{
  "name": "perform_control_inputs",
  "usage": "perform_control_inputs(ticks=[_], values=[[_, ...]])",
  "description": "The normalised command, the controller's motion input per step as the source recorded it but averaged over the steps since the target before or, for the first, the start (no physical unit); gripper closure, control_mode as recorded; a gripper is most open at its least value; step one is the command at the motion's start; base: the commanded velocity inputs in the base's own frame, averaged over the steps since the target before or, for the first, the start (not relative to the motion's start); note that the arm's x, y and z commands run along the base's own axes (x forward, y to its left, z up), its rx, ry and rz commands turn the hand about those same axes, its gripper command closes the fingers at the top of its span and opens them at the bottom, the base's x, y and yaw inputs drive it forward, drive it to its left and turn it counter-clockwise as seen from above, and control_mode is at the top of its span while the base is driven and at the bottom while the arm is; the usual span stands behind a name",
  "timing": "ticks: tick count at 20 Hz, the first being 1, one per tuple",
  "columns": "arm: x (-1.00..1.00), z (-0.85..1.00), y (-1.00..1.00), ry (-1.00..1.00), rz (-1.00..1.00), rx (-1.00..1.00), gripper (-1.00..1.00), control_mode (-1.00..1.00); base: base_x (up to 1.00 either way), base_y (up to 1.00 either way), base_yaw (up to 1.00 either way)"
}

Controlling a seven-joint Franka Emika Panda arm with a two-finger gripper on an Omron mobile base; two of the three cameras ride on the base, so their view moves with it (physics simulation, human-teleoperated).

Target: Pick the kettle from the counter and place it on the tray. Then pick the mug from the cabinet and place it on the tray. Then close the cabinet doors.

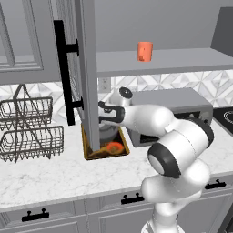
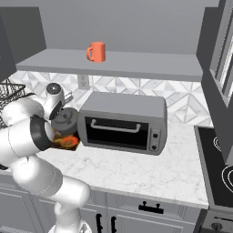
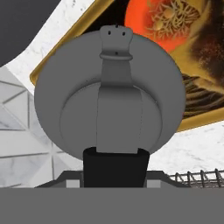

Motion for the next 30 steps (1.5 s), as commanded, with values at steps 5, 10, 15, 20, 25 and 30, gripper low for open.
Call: perform_control_inputs(ticks=[5,10,15,20,25,30], values=[[0.36,-0.11,0.03,0.00,-0.01,0.01,1.00,-1.00,0.00,0.00,0.00],[0.30,-0.17,0.04,0.00,0.00,0.00,1.00,-1.00,0.00,0.00,0.00],[0.20,-0.18,0.01,0.00,0.00,0.00,1.00,-1.00,0.00,0.00,0.00],[0.00,-0.24,0.00,0.00,0.00,0.00,-1.00,-1.00,0.00,0.00,0.00],[-0.04,0.00,0.00,-0.06,0.00,0.00,-1.00,-1.00,0.00,0.00,0.00],[-0.09,0.05,0.00,-0.06,-0.05,0.00,-1.00,-1.00,0.00,0.00,0.00]])
